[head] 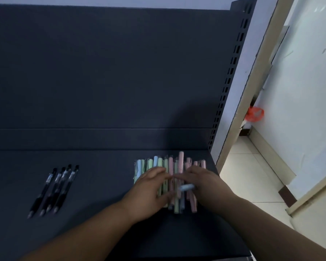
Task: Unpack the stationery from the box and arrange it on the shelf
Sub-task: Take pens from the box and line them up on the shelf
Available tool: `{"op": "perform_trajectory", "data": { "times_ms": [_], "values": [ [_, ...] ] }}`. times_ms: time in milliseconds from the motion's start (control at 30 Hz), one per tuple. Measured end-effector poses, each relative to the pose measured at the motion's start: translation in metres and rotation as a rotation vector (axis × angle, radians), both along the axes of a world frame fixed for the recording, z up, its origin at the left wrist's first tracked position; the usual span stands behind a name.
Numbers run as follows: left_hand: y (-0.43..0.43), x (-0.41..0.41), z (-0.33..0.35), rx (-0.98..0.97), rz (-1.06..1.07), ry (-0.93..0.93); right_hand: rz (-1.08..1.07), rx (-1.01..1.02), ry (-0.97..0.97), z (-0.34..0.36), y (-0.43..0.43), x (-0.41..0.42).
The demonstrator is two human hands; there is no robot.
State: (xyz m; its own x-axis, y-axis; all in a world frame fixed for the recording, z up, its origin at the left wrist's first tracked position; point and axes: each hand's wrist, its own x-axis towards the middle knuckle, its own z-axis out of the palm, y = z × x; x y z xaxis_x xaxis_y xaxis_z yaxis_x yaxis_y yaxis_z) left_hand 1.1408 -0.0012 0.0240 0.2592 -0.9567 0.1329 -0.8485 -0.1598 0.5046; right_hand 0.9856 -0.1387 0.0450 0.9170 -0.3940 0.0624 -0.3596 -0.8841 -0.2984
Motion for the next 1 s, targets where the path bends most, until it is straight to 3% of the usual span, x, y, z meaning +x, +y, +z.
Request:
{"op": "perform_trajectory", "data": {
  "times_ms": [133,267,333,567,700,800,900,1000],
  "values": [
    [0.000,-0.004,-0.003,0.090,0.000,-0.025,-0.039,0.036,-0.097,0.003,-0.004,-0.010],
    [-0.001,-0.011,0.000,0.176,-0.061,-0.079,-0.321,-0.005,-0.246,0.018,-0.010,-0.013],
    [-0.001,-0.013,0.003,0.196,-0.065,-0.082,-0.355,0.009,-0.317,0.020,-0.018,-0.014],
    [0.002,-0.011,0.004,0.278,-0.073,-0.117,-0.093,0.131,0.027,-0.001,-0.009,-0.018],
    [-0.001,-0.008,0.002,0.249,-0.018,-0.109,-0.171,0.264,-0.122,0.001,-0.006,-0.021],
    [0.003,-0.006,0.003,0.293,0.016,-0.103,-0.138,0.418,-0.018,-0.004,-0.002,-0.024],
    [0.007,-0.005,0.001,0.322,0.031,-0.117,-0.067,0.294,0.181,-0.018,-0.002,-0.027],
    [0.005,-0.007,-0.002,0.306,0.048,-0.117,-0.072,0.194,0.147,-0.026,-0.002,-0.023]
  ]
}}
